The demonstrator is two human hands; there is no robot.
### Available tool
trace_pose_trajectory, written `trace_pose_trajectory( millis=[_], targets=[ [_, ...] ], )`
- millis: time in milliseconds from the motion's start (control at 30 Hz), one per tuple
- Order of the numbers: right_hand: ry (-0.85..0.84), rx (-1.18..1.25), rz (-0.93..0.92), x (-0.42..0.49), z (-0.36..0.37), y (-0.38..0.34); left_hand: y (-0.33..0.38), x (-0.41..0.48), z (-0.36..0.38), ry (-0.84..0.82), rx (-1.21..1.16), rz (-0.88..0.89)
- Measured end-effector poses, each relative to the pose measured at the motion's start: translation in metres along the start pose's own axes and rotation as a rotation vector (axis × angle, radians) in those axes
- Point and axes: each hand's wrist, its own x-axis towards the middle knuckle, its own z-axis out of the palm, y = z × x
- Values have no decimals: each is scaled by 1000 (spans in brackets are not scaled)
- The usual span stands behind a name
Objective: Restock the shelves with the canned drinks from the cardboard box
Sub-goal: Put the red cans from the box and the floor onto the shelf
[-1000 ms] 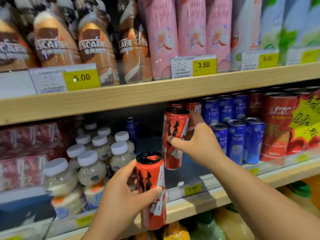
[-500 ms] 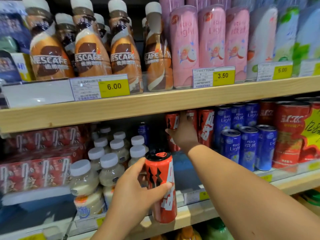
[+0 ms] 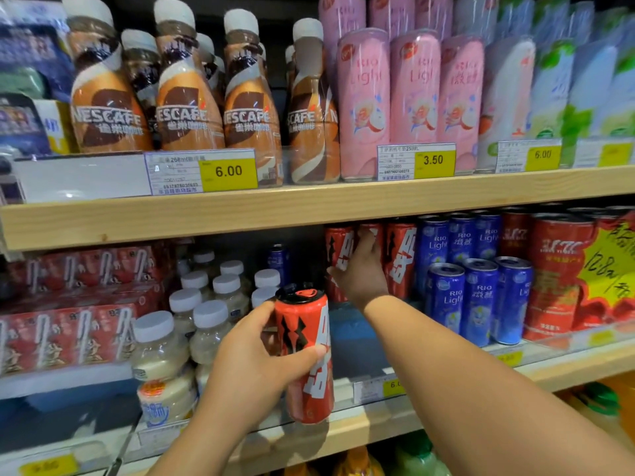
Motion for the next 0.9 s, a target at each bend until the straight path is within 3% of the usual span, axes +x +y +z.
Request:
trace_pose_trajectory(
  millis=[100,167,233,300,367,433,533,800,900],
  targets=[
    [11,82,37,-16,-7,-3,5,6,3,18,2,7],
    [-34,259,79,-33,-16,-6,9,11,5,29,-11,7],
    [-176,569,153,-56,-29,-10,11,18,7,47,-25,19],
    [-377,686,161,-75,-40,-8,13,24,10,58,-31,35],
    [-494,546,75,-86,-48,-2,14,28,12,50,-6,53],
    [-488,367,-1,-88,-52,-3,13,29,15,44,22,60],
    [-472,346,-36,-83,-53,-10,15,30,16,66,65,57],
    [-331,301,20,-62,-52,-36,8,34,10,58,272,97],
    [-225,28,36,-35,-38,-51,0,28,3,81,297,90]
  ],
)
